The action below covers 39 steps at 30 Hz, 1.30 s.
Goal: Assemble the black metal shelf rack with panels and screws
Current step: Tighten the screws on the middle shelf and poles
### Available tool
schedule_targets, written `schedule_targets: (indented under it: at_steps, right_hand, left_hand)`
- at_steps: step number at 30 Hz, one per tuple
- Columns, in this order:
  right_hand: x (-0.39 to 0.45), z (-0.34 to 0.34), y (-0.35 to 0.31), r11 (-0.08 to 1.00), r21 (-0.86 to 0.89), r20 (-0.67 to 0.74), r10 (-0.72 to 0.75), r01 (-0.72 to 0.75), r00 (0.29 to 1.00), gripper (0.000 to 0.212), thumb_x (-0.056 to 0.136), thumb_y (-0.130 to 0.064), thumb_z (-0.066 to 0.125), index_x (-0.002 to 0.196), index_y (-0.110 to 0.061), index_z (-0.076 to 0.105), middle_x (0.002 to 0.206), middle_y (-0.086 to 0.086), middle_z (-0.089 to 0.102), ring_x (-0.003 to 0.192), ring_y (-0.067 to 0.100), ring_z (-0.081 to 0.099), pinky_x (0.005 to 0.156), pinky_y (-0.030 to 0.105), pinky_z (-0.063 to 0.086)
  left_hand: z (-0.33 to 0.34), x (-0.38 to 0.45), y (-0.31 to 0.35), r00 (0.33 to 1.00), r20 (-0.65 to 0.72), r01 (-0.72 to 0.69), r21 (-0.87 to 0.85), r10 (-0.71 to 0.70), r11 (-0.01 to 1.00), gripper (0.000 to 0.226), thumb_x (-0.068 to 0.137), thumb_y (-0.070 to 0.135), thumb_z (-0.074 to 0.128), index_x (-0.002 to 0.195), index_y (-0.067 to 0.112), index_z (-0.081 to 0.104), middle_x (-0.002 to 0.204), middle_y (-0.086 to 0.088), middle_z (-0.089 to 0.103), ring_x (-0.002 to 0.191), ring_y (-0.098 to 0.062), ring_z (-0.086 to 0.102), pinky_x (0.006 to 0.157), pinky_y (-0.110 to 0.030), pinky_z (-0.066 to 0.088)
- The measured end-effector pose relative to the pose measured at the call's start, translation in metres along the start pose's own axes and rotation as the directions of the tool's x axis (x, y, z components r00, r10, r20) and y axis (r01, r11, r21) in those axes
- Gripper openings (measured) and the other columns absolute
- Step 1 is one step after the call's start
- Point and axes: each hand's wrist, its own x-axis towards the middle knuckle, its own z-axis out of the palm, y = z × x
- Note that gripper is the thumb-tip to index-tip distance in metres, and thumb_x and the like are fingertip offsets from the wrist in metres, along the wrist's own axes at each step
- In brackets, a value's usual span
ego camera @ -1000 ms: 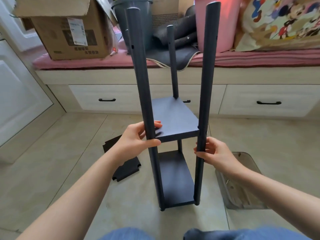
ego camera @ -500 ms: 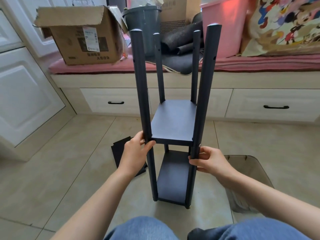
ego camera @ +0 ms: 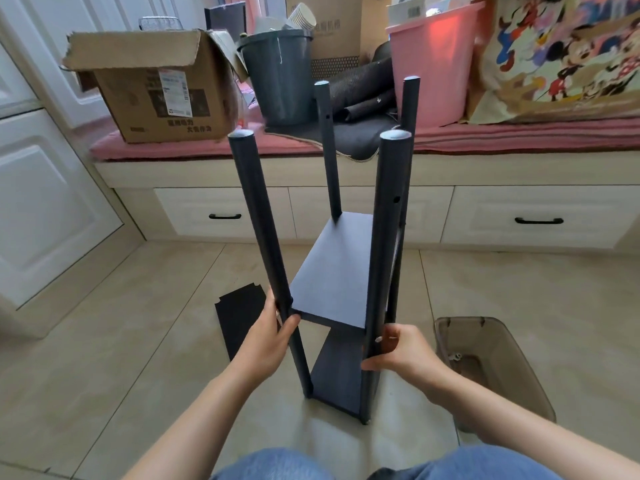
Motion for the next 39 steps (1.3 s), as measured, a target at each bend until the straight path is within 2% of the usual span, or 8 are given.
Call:
schedule_targets:
  at_steps: [4,9,14,19,24,26,29,39]
  right_hand:
    - [0.003,0.005,-0.010,0.996,-0.083,0.014,-0.013,0.014,1.000,0.041,0.058,-0.021,0.093,0.087,-0.005,0.069,0.089,0.005,0.072,0.086,0.019,0.068,0.075,0.034,0.058]
    - [0.009,-0.004,-0.018,0.993,-0.107,0.181,-0.030,0.050,0.983,0.035,0.070,-0.022,0.083,0.098,-0.005,0.068,0.099,0.011,0.073,0.097,0.027,0.069,0.092,0.047,0.055]
    - [0.015,-0.038,-0.018,0.988,-0.128,0.141,-0.067,0.085,0.988,0.017,0.085,-0.013,0.072,0.095,-0.026,0.069,0.096,-0.006,0.074,0.091,0.007,0.070,0.087,0.031,0.058]
    - [0.038,-0.065,-0.038,0.960,0.248,-0.001,0.131,-0.126,0.991,0.018,0.100,-0.027,0.057,0.108,-0.011,0.060,0.104,0.007,0.071,0.091,0.019,0.072,0.078,0.033,0.060]
    - [0.055,-0.058,-0.072,0.807,0.530,0.056,0.275,-0.262,0.960,0.020,0.100,-0.023,0.056,0.103,-0.004,0.052,0.108,0.020,0.067,0.094,0.036,0.071,0.080,0.049,0.060]
    - [0.061,-0.056,-0.080,0.793,0.549,0.072,0.268,-0.263,0.961,0.026,0.101,-0.020,0.055,0.116,0.001,0.051,0.109,0.020,0.067,0.096,0.035,0.070,0.073,0.046,0.062]
    - [0.068,-0.054,-0.081,0.816,0.513,0.058,0.278,-0.267,0.959,0.029,0.099,-0.014,0.056,0.121,0.004,0.051,0.112,0.021,0.066,0.101,0.034,0.068,0.085,0.050,0.058]
    - [0.055,-0.032,-0.070,0.725,0.623,0.118,0.286,-0.295,0.951,0.005,0.099,-0.008,0.055,0.103,-0.005,0.056,0.085,0.013,0.076,0.076,0.029,0.075,0.060,0.045,0.062]
  left_hand:
    - [-0.005,0.013,0.002,0.999,-0.006,0.046,0.042,-0.046,0.998,0.070,0.105,0.034,0.047,0.157,0.046,0.003,0.139,0.019,0.054,0.111,-0.009,0.056,0.089,-0.027,0.039]
    - [-0.003,0.006,0.020,0.994,-0.109,-0.002,0.030,0.005,1.000,0.086,0.102,0.043,0.049,0.153,0.044,-0.020,0.137,0.018,0.045,0.125,-0.009,0.048,0.099,-0.029,0.035]
    - [0.009,-0.021,0.047,0.972,-0.229,-0.079,-0.080,0.059,0.994,0.092,0.097,0.047,0.056,0.157,0.036,-0.014,0.165,0.017,0.012,0.151,-0.004,0.019,0.122,-0.030,0.017]
    - [0.028,-0.042,0.076,0.981,-0.188,-0.041,0.018,0.044,0.999,0.118,0.066,0.082,0.050,0.152,0.044,-0.022,0.164,0.011,-0.024,0.141,0.006,-0.018,0.123,-0.033,0.001]
    - [0.041,-0.037,0.084,0.985,-0.170,0.078,0.288,-0.030,0.955,0.137,0.049,0.098,0.041,0.151,0.038,-0.030,0.158,-0.007,-0.040,0.155,-0.026,-0.013,0.122,-0.056,-0.004]
    - [0.047,-0.033,0.085,0.982,-0.180,0.117,0.344,-0.057,0.932,0.143,0.046,0.102,0.038,0.150,0.035,-0.033,0.153,-0.011,-0.047,0.153,-0.029,-0.019,0.120,-0.057,-0.006]
    - [0.052,-0.027,0.083,0.982,-0.176,0.135,0.366,-0.074,0.921,0.146,0.042,0.104,0.035,0.150,0.033,-0.034,0.146,-0.010,-0.055,0.150,-0.031,-0.026,0.119,-0.059,-0.008]
    - [0.009,-0.020,0.054,0.997,-0.071,0.037,0.351,-0.013,0.936,0.142,0.038,0.103,0.046,0.157,0.042,-0.001,0.158,0.002,-0.039,0.154,-0.030,-0.011,0.124,-0.052,-0.004]
